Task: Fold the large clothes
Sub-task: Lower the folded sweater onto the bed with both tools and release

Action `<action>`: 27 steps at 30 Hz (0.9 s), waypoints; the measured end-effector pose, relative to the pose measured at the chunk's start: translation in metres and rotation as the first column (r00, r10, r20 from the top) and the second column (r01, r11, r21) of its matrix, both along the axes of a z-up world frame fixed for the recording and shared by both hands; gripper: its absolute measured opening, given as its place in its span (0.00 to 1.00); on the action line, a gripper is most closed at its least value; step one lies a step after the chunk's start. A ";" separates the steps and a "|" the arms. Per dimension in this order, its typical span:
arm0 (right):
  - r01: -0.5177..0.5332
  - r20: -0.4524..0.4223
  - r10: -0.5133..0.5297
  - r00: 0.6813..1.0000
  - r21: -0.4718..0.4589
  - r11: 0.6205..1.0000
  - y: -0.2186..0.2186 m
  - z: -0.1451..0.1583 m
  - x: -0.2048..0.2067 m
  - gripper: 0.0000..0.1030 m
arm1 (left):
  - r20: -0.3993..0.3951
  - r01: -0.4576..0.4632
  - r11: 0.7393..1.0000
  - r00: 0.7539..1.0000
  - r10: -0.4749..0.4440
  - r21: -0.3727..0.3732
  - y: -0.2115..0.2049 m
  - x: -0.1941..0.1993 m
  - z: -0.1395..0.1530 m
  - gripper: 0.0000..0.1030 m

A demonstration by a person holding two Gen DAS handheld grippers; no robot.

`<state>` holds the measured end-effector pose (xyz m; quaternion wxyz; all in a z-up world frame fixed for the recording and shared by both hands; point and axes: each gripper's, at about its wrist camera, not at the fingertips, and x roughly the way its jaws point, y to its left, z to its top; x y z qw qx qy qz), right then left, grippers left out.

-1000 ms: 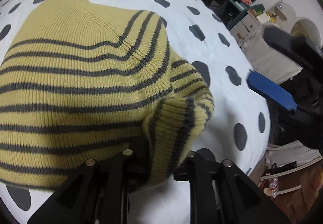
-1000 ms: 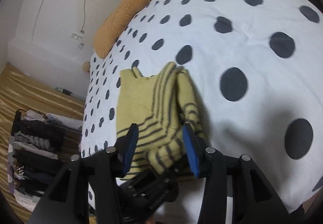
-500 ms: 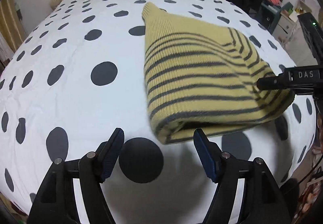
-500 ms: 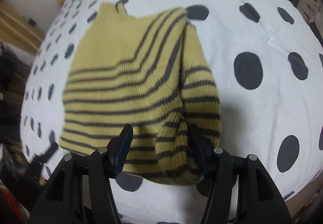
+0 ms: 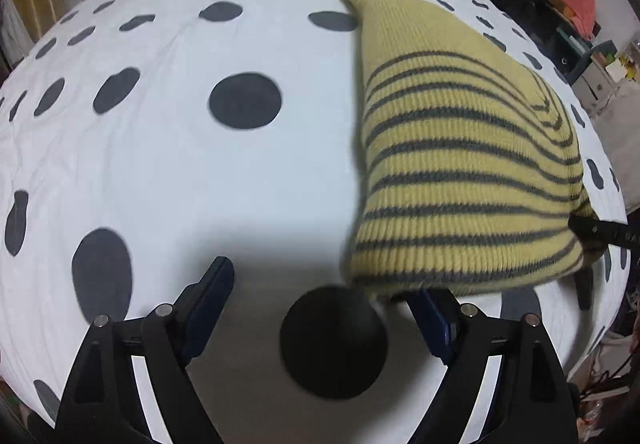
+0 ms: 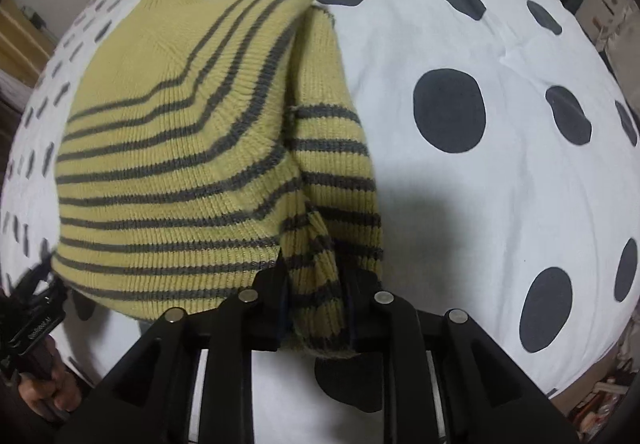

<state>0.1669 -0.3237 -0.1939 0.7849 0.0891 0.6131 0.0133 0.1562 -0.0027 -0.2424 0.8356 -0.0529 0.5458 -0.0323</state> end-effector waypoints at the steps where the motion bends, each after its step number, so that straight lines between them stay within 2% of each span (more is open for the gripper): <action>1: 0.037 -0.010 -0.036 0.999 0.038 0.999 -0.008 0.003 -0.004 0.30 | -0.013 -0.002 1.000 1.000 0.002 0.021 0.004 -0.005 0.002 0.82; 2: 0.080 -0.025 -0.079 0.997 0.066 0.995 -0.017 0.005 -0.009 0.38 | -0.022 -0.010 0.999 1.000 0.011 0.044 0.007 -0.010 0.006 0.70; 3: 0.141 -0.043 -0.137 0.990 0.110 0.984 -0.029 0.010 -0.017 0.42 | -0.019 -0.026 0.997 0.999 0.028 0.069 0.014 -0.017 0.014 0.66; 4: 0.170 -0.044 -0.165 0.985 0.147 0.974 -0.037 0.015 -0.023 0.42 | -0.002 -0.035 0.998 0.999 0.035 0.051 0.020 -0.023 0.026 0.65; 6: 0.194 0.011 -0.201 0.979 0.218 0.956 -0.043 0.037 -0.034 0.42 | 0.067 -0.060 0.998 0.996 0.060 -0.010 0.029 -0.024 0.054 0.65; 10: 0.088 0.195 -0.174 0.965 0.383 0.920 -0.019 0.080 -0.019 0.42 | 0.167 0.004 0.982 0.986 0.028 -0.189 0.005 0.016 0.098 0.67; 13: 0.004 0.256 -0.150 0.955 0.495 0.869 0.018 0.092 0.004 0.42 | 0.179 0.083 0.969 0.983 -0.041 -0.233 -0.030 0.045 0.102 0.67; 14: -0.008 0.256 -0.150 0.955 0.527 0.850 0.025 0.088 0.014 0.42 | 0.150 0.109 0.964 0.986 -0.073 -0.244 -0.043 0.055 0.093 0.67; 16: 0.025 0.192 -0.167 0.967 0.582 0.812 0.034 0.068 0.034 0.42 | 0.070 0.113 0.966 0.993 -0.099 -0.233 -0.059 0.067 0.068 0.67; 17: 0.063 0.137 -0.181 0.974 0.603 0.795 0.034 0.052 0.042 0.42 | 0.018 0.106 0.974 0.994 -0.105 -0.199 -0.066 0.068 0.049 0.67; 18: 0.099 0.096 -0.194 0.976 0.598 0.795 0.032 0.039 0.048 0.42 | -0.015 0.098 0.986 0.995 -0.101 -0.138 -0.072 0.065 0.031 0.67; 19: 0.161 0.032 -0.211 0.977 0.538 0.827 0.026 0.019 0.054 0.35 | -0.027 0.103 0.990 0.994 -0.106 -0.101 -0.076 0.061 0.021 0.69; 20: 0.190 0.002 -0.222 0.975 0.515 0.836 0.020 0.004 0.055 0.02 | -0.022 0.121 0.991 0.992 -0.122 -0.061 -0.081 0.054 0.011 0.71; 21: 0.210 -0.008 -0.239 0.971 0.505 0.837 0.010 -0.008 0.054 0.00 | -0.011 0.133 0.990 0.991 -0.133 -0.038 -0.082 0.050 0.009 0.72; 23: 0.230 -0.021 -0.264 0.964 0.565 0.792 -0.002 -0.012 0.046 0.00 | -0.003 0.151 0.988 0.988 -0.151 -0.009 -0.084 0.039 0.014 0.71; 24: 0.238 -0.015 -0.275 0.961 0.550 0.800 -0.004 -0.005 0.039 0.00 | -0.006 0.139 0.990 0.990 -0.139 -0.019 -0.081 0.035 0.021 0.71; 27: 0.177 0.060 -0.230 0.971 0.465 0.867 0.004 0.027 0.018 0.04 | 0.015 0.072 0.997 0.997 -0.072 -0.022 -0.067 0.021 0.040 0.71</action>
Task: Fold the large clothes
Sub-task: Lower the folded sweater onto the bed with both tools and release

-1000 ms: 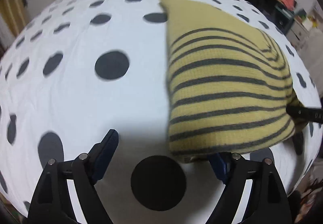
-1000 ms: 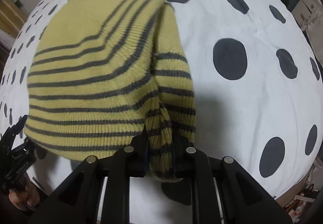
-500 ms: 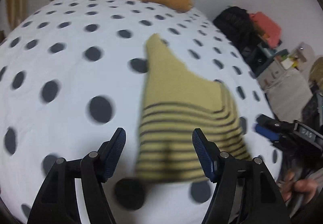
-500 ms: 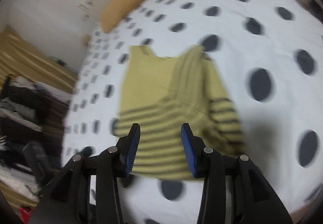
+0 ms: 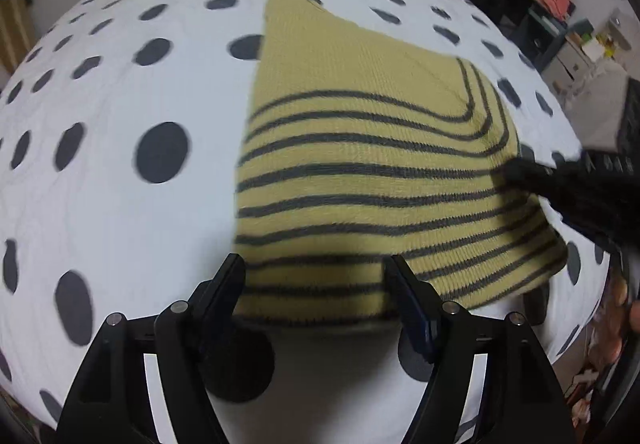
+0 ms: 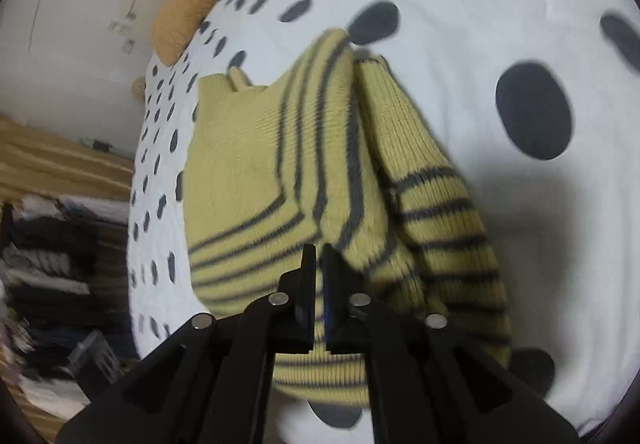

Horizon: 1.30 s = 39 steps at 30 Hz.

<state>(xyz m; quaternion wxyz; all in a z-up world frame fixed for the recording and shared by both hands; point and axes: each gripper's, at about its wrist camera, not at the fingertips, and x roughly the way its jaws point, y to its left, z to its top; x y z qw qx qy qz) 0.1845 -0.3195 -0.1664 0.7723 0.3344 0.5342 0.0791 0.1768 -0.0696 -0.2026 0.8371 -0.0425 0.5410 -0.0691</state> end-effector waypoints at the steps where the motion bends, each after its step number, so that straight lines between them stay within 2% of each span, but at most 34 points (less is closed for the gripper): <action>1: -0.032 0.026 0.033 0.999 -0.038 0.999 0.006 0.011 -0.007 0.04 | 0.003 -0.015 1.000 1.000 0.015 0.012 0.003 -0.002 0.000 0.73; 2: -0.064 0.031 0.067 0.997 -0.070 0.995 0.014 0.015 -0.013 0.04 | -0.009 -0.024 0.999 1.000 0.025 0.033 0.004 -0.003 -0.002 0.78; 4: -0.117 -0.019 0.115 0.993 -0.148 0.982 0.027 0.004 -0.018 0.04 | -0.072 -0.041 0.997 0.996 0.045 0.063 0.007 -0.004 -0.019 0.81; 5: -0.137 -0.067 0.126 0.990 -0.188 0.973 0.030 -0.008 -0.018 0.04 | -0.100 -0.057 0.998 0.993 0.060 0.038 0.012 -0.004 -0.029 0.84; 6: -0.154 -0.118 0.130 0.985 -0.223 0.963 0.028 -0.023 -0.019 0.00 | -0.127 -0.084 0.996 0.988 0.085 0.014 0.019 -0.006 -0.038 0.86; 7: -0.154 -0.127 0.128 0.984 -0.228 0.961 0.023 -0.037 -0.020 0.00 | -0.152 -0.106 0.994 0.983 0.102 -0.014 0.025 -0.007 -0.042 0.87; 9: -0.103 -0.123 0.084 0.989 -0.167 0.981 0.008 -0.039 -0.027 0.00 | -0.165 -0.121 0.992 0.980 0.114 -0.033 0.034 -0.014 -0.036 0.86; 10: -0.077 -0.125 0.058 0.990 -0.152 0.985 0.000 -0.033 -0.032 0.00 | -0.159 -0.120 0.993 0.980 0.116 -0.012 0.037 -0.019 -0.027 0.84; 12: -0.065 -0.106 0.046 0.993 -0.192 0.979 -0.005 -0.013 -0.036 0.03 | -0.127 -0.136 0.991 0.983 0.135 -0.002 0.044 -0.025 -0.010 0.79; 16: -0.062 0.021 0.066 0.998 -0.174 0.983 -0.001 0.023 -0.027 0.03 | -0.053 -0.148 0.986 0.988 0.145 -0.070 0.046 -0.012 0.027 0.79; 20: -0.097 0.046 0.109 0.993 -0.219 0.971 0.019 0.033 0.001 0.03 | 0.044 -0.095 0.993 0.994 0.099 -0.076 0.024 0.018 0.066 0.77; 23: -0.133 0.034 0.144 0.989 -0.231 0.964 0.033 0.025 0.024 0.03 | 0.084 -0.047 0.991 0.995 0.058 -0.128 0.003 0.036 0.081 0.77; 24: -0.144 0.017 0.152 0.988 -0.239 0.960 0.036 0.020 0.027 0.03 | 0.084 -0.030 0.989 0.996 0.043 -0.143 -0.006 0.040 0.080 0.77; 26: -0.161 -0.073 0.146 0.986 -0.286 0.945 0.033 -0.007 0.037 0.01 | 0.047 -0.019 0.991 0.999 0.025 -0.129 -0.020 0.053 0.067 0.78; 27: -0.158 -0.084 0.141 0.986 -0.259 0.953 0.027 -0.020 0.040 0.00 | 0.016 -0.035 0.995 0.999 0.037 -0.091 -0.024 0.060 0.052 0.78; 29: -0.112 -0.075 0.100 0.992 -0.173 0.979 0.007 -0.030 0.039 0.00 | -0.076 -0.099 0.994 0.992 0.102 0.049 -0.027 0.076 0.012 0.81; 31: -0.093 -0.082 0.082 0.993 -0.141 0.986 -0.004 -0.027 0.035 0.00 | -0.107 -0.133 0.991 0.986 0.130 -0.020 -0.015 0.077 -0.003 0.83; 33: -0.088 -0.067 0.080 0.995 -0.136 0.987 -0.006 -0.018 0.028 0.00 | -0.105 -0.158 0.984 0.983 0.149 -0.083 -0.004 0.069 0.006 0.82; 37: -0.103 0.000 0.105 0.994 -0.232 0.967 0.010 0.013 0.004 0.04 | 0.016 -0.153 0.983 0.988 0.155 -0.101 0.008 0.042 0.045 0.82; 38: -0.118 0.006 0.123 0.992 -0.246 0.962 0.015 0.015 -0.001 0.09 | 0.018 -0.151 0.984 0.988 0.154 -0.099 0.008 0.038 0.046 0.82; 39: -0.134 -0.007 0.137 0.990 -0.273 0.953 0.022 0.014 -0.004 0.25 | -0.004 -0.146 0.987 0.989 0.146 -0.073 0.006 0.037 0.041 0.82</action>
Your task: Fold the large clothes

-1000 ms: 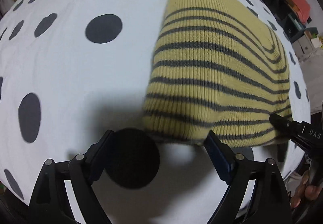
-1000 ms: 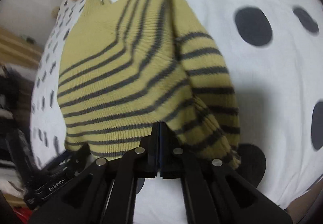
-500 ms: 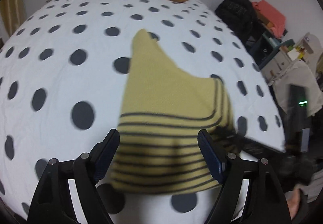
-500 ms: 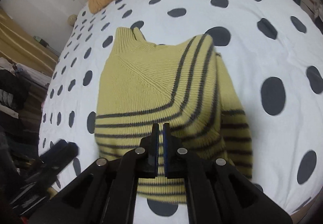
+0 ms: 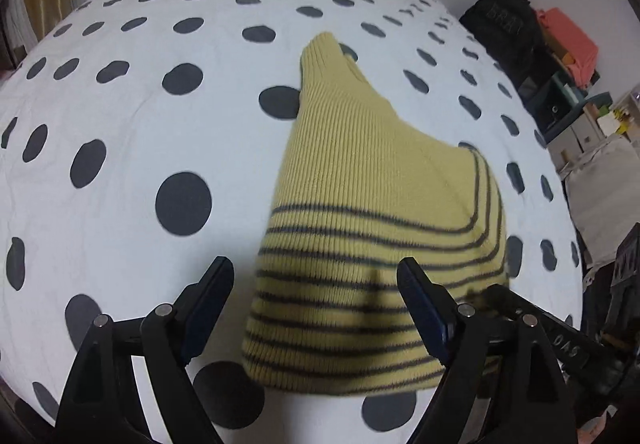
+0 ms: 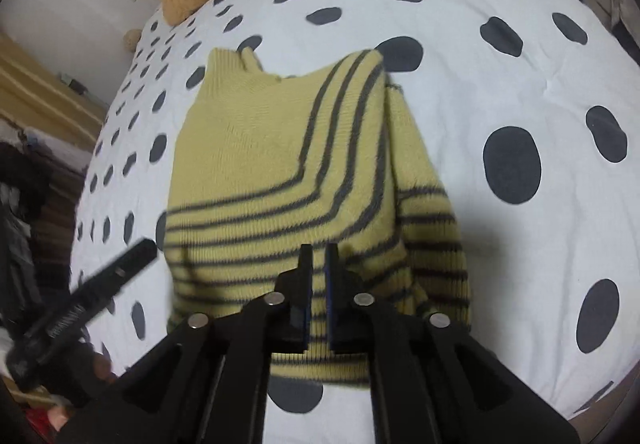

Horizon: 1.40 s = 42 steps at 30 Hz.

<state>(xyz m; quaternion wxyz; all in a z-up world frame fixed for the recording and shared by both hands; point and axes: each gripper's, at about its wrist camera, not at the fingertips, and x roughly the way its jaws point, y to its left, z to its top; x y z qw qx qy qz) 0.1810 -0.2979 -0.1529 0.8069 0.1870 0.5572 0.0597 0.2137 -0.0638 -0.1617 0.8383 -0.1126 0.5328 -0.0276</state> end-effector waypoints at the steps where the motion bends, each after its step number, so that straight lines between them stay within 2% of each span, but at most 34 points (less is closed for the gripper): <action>1: -0.016 -0.032 0.014 0.999 -0.059 0.998 0.008 -0.009 0.003 0.36 | -0.033 0.010 1.000 0.999 -0.009 0.030 -0.003 0.001 -0.008 0.82; 2: -0.043 -0.065 0.037 0.997 -0.091 0.995 0.015 -0.021 0.006 0.44 | -0.077 0.021 0.999 0.997 -0.017 0.048 -0.007 0.002 -0.021 0.80; 3: -0.084 -0.105 0.072 0.992 -0.113 0.990 0.023 -0.037 0.010 0.44 | -0.123 0.023 0.999 0.992 -0.018 0.041 -0.006 0.001 -0.031 0.79; 5: -0.118 -0.094 0.101 0.990 -0.191 0.975 0.032 -0.041 0.010 0.44 | -0.165 -0.003 1.000 0.986 -0.002 -0.028 0.002 -0.006 -0.038 0.78; 6: -0.124 -0.086 0.108 0.990 -0.207 0.970 0.034 -0.036 0.008 0.45 | -0.159 -0.015 0.998 0.987 0.006 -0.054 0.008 -0.012 -0.035 0.78; 10: -0.110 -0.059 0.099 0.993 -0.223 0.968 0.037 -0.012 -0.010 0.46 | -0.132 0.011 0.999 0.991 -0.018 -0.052 0.018 -0.026 -0.020 0.80; 11: -0.106 -0.047 0.099 0.994 -0.222 0.969 0.037 -0.008 -0.016 0.53 | -0.125 0.024 0.998 0.992 -0.031 -0.055 0.018 -0.030 -0.016 0.80; 12: -0.104 -0.044 0.096 0.994 -0.230 0.968 0.037 -0.008 -0.022 0.65 | -0.114 0.033 0.998 0.993 -0.039 -0.057 0.018 -0.035 -0.011 0.80; 13: -0.109 -0.064 0.096 0.993 -0.248 0.963 0.038 -0.014 -0.026 0.68 | -0.109 0.036 0.998 0.993 -0.042 -0.054 0.017 -0.036 -0.009 0.80; 15: -0.137 -0.112 0.110 0.988 -0.278 0.951 0.039 -0.029 -0.029 0.69 | -0.110 0.055 0.998 0.992 -0.060 -0.042 0.011 -0.040 -0.006 0.80; 18: -0.174 -0.115 0.142 0.983 -0.345 0.922 0.047 -0.044 -0.024 0.73 | -0.139 0.090 0.996 0.986 -0.088 0.007 0.001 -0.045 -0.009 0.80; 21: -0.143 -0.093 0.120 0.988 -0.308 0.940 0.045 -0.029 -0.026 0.73 | -0.120 0.098 0.995 0.988 -0.094 0.033 0.003 -0.052 -0.008 0.80; 27: -0.077 -0.048 0.068 0.997 -0.210 0.975 0.023 -0.008 -0.060 0.73 | -0.113 0.083 0.996 0.991 -0.077 0.041 0.022 -0.062 -0.003 0.80; 34: -0.053 -0.074 0.035 0.997 -0.244 0.968 0.031 0.002 -0.088 0.73 | -0.074 0.110 0.988 0.992 -0.102 0.109 0.009 -0.074 0.014 0.80; 37: -0.014 -0.088 -0.004 0.996 -0.197 0.980 0.034 0.002 -0.086 0.74 | -0.058 0.116 0.986 0.992 -0.110 0.120 -0.001 -0.079 0.021 0.80; 40: -0.005 -0.104 -0.017 0.994 -0.210 0.978 0.039 0.001 -0.080 0.74 | -0.060 0.132 0.977 0.990 -0.124 0.168 -0.010 -0.081 0.021 0.80; 42: -0.008 -0.109 -0.016 0.994 -0.214 0.977 0.040 0.000 -0.080 0.74 | -0.064 0.142 0.976 0.989 -0.133 0.168 -0.011 -0.084 0.021 0.80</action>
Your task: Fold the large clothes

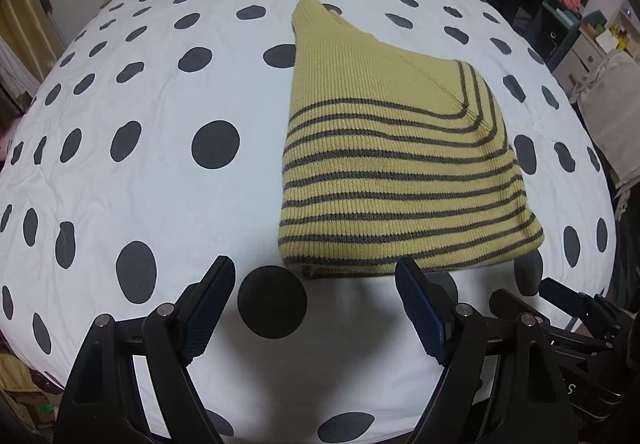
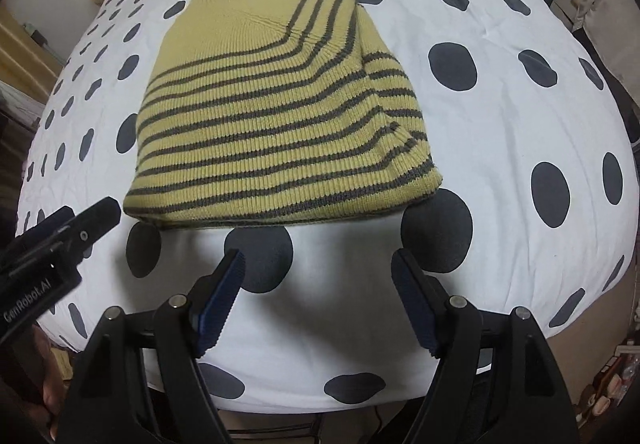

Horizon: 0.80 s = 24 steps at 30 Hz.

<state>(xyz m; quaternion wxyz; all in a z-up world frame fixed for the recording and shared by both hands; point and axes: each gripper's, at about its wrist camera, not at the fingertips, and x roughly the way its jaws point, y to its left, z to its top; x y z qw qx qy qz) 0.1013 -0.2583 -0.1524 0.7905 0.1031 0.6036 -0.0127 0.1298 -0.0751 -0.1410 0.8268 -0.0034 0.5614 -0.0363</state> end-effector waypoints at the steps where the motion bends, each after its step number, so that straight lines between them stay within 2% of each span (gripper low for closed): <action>1: 0.000 -0.008 0.000 1.000 -0.006 1.000 0.000 0.000 -0.001 0.74 | 0.000 -0.001 1.000 1.000 0.001 -0.003 0.000 -0.001 0.001 0.80; 4: 0.008 -0.016 -0.008 1.000 -0.012 1.000 -0.002 0.003 -0.005 0.74 | -0.003 -0.004 1.000 1.000 0.004 -0.018 -0.002 -0.004 0.003 0.80; 12: 0.023 0.000 -0.023 1.000 -0.080 0.997 -0.003 0.015 -0.002 0.75 | -0.010 -0.018 1.000 1.000 0.018 -0.002 -0.004 -0.008 0.004 0.80; 19: 0.000 -0.008 -0.001 1.000 -0.099 0.995 0.001 0.008 0.002 0.76 | -0.062 -0.058 0.998 0.996 0.056 -0.017 0.012 -0.006 -0.016 0.81; 21: 0.002 -0.017 -0.003 1.000 -0.075 0.997 -0.002 0.002 -0.001 0.76 | -0.077 -0.073 0.996 0.995 0.070 -0.043 0.020 -0.002 -0.021 0.81; 24: 0.040 -0.006 -0.039 0.999 0.109 0.993 -0.023 -0.013 -0.008 0.76 | -0.071 -0.096 0.986 0.994 0.087 -0.133 0.036 0.017 -0.022 0.81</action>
